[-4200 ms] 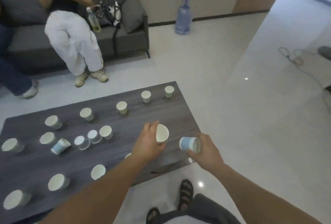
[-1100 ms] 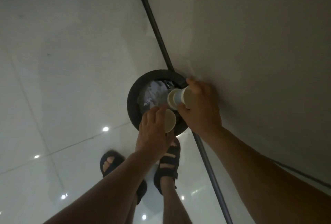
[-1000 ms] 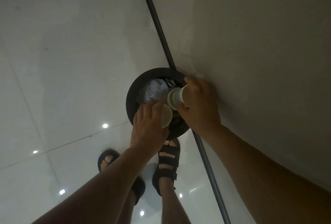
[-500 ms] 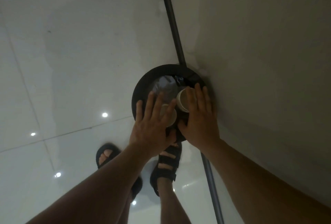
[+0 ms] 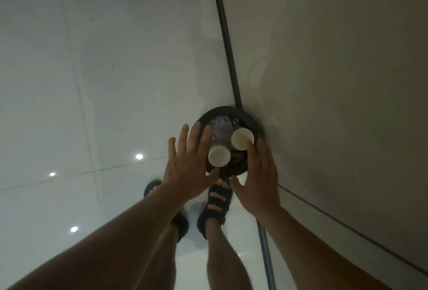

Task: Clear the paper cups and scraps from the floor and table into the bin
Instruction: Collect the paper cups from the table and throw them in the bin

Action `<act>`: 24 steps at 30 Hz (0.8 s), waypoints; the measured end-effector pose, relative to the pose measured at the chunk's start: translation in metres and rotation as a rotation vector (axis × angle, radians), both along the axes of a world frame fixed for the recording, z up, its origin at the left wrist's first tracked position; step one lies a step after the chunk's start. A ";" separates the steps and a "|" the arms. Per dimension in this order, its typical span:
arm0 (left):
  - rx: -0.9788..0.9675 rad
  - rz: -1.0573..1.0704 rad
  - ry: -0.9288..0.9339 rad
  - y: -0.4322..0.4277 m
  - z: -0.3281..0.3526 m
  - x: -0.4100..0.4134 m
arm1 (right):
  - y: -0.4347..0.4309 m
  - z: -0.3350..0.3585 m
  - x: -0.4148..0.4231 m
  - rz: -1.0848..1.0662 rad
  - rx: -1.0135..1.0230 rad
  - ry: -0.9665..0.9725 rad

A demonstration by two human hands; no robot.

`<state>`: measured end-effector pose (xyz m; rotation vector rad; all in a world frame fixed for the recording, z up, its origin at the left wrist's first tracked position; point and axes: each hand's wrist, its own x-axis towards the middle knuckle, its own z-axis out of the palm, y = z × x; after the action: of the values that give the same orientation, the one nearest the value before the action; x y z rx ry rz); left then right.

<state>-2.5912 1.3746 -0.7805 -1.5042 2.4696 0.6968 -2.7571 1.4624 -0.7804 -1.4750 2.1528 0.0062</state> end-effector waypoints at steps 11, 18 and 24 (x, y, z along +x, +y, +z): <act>-0.019 0.166 -0.130 0.042 0.228 0.095 | -0.008 0.220 0.079 0.218 -0.116 -0.069; -0.116 0.527 -0.210 0.120 0.336 0.153 | 0.013 0.314 0.106 0.518 -0.141 -0.126; -0.115 0.842 -0.267 0.247 0.384 0.194 | 0.058 0.351 0.132 0.765 -0.072 -0.120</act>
<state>-2.3976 1.6213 -0.3967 -2.5035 1.6470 0.4044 -2.6246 1.5202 -0.4291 -2.1854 1.3955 0.1080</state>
